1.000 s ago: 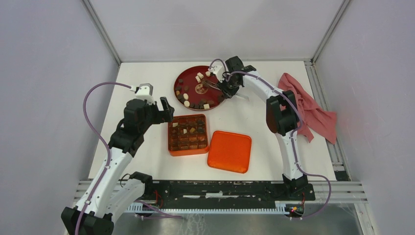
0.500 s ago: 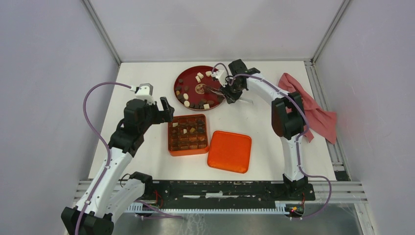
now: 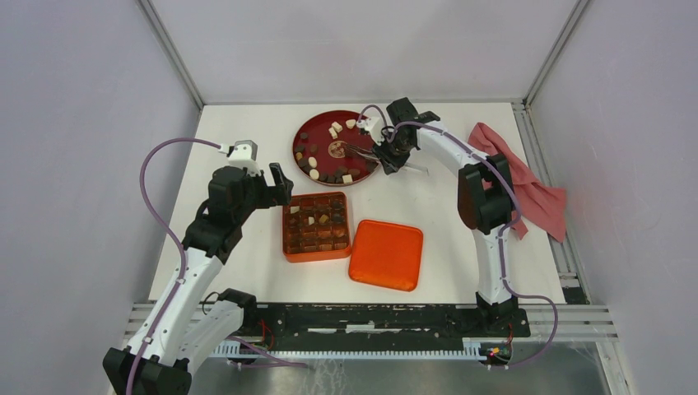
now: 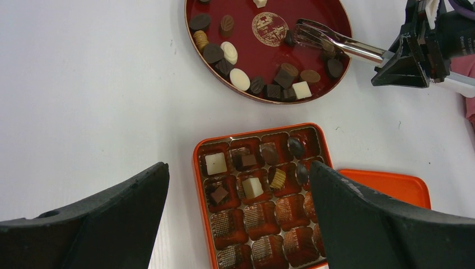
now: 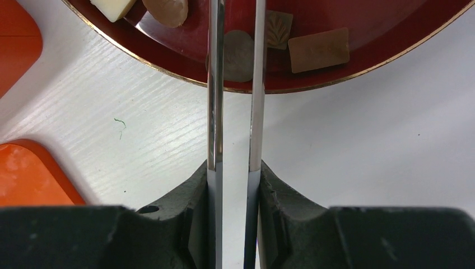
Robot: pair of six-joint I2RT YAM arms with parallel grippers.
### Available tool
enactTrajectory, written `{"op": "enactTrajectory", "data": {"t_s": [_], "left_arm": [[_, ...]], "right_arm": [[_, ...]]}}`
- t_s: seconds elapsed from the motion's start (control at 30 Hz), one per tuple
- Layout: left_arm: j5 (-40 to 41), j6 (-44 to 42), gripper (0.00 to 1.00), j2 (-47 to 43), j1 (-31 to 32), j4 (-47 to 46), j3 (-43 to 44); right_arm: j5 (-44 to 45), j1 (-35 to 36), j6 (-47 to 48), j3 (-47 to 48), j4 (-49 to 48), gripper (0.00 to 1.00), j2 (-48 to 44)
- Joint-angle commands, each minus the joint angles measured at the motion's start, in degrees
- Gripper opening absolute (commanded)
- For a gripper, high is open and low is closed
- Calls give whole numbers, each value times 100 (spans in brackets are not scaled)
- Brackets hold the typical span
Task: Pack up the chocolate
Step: Move the fake chocolate to the plate, then pick up the fake chocolate from the plate.
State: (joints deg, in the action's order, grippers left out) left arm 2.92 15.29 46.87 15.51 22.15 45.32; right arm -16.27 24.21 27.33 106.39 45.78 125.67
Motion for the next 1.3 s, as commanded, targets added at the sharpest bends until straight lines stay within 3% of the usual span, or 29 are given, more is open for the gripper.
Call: {"op": "enactTrajectory", "data": {"t_s": [0.0, 0.57, 1.27], "left_arm": [[44, -149, 99, -13, 5, -159, 179], [43, -147, 99, -30, 3, -150, 179], [36, -122, 99, -42, 5, -167, 179]], "right_arm": [[-74, -21, 53, 353, -9, 34, 49], [-5, 0, 62, 647, 121, 41, 321], [138, 76, 16, 1043, 145, 40, 642]]}}
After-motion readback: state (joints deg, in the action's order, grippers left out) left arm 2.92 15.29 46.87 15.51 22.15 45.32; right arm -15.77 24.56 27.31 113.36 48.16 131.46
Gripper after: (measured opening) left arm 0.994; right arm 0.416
